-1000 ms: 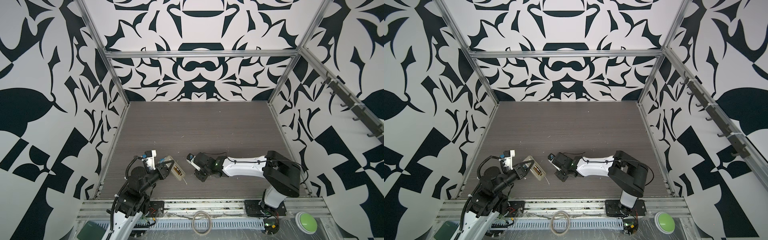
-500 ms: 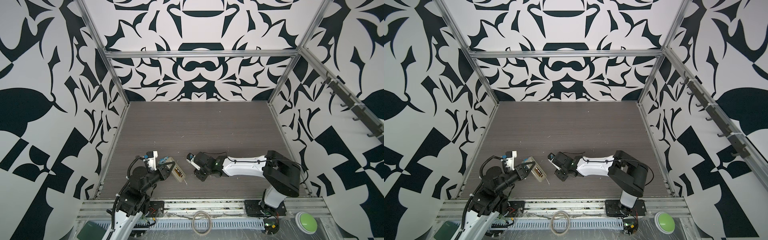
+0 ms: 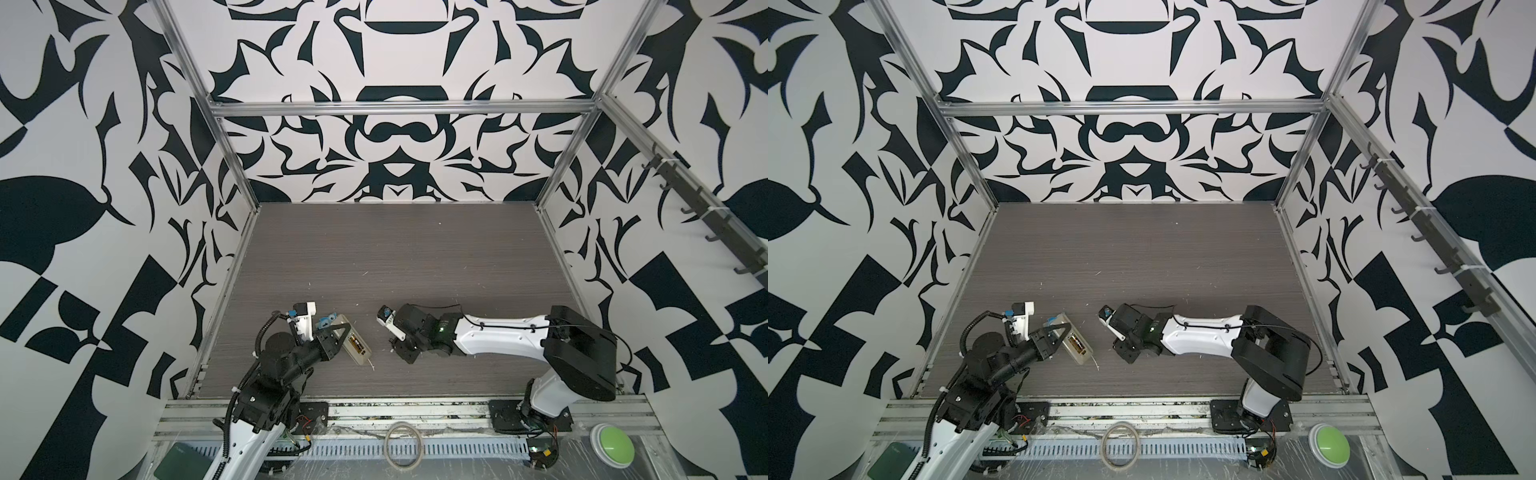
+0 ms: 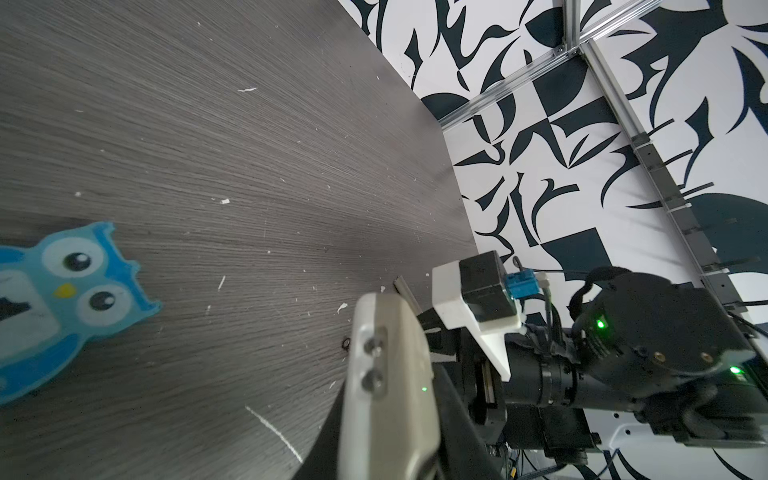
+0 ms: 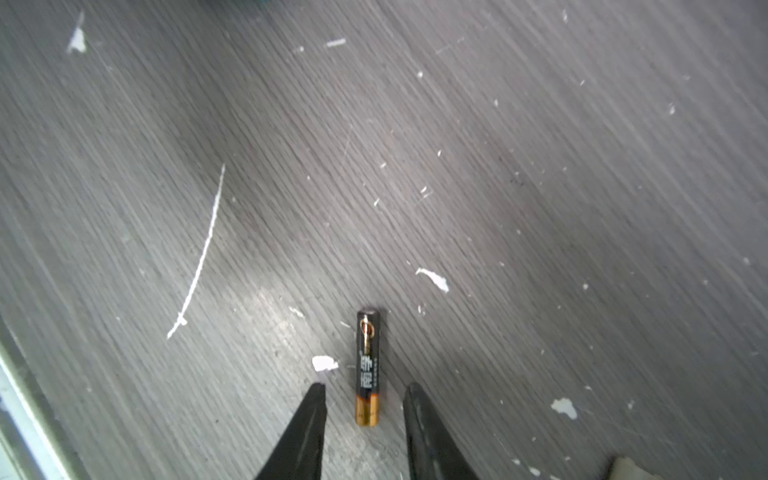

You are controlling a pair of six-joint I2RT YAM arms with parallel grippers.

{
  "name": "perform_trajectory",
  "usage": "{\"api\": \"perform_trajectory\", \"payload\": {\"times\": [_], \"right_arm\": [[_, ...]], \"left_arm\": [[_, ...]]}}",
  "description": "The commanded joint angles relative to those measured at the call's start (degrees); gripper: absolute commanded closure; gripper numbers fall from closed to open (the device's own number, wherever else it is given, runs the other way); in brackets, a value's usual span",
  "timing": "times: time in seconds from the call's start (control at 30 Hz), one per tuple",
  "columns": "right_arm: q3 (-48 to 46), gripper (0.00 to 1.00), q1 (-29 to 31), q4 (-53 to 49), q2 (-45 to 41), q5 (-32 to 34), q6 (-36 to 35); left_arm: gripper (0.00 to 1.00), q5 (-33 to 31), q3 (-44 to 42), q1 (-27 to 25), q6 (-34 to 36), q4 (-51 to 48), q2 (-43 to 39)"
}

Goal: Load the batteries into the remote control
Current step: 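Lift the battery with the right gripper toward the remote in the left gripper, then carry the AA battery with the right gripper over the remote's compartment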

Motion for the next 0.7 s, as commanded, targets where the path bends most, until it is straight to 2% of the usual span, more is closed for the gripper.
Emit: {"api": "perform_trajectory", "payload": {"times": [0.0, 0.67], "right_arm": [[-0.29, 0.65, -0.06, -0.68, -1.61, -0.54, -0.2], [-1.16, 0.74, -0.06, -0.71, 0.09, -0.56, -0.77]], "left_arm": [[1.0, 0.41, -0.44, -0.16, 0.56, 1.85, -0.15], [1.0, -0.19, -0.88, -0.17, 0.45, 1.84, 0.03]]}}
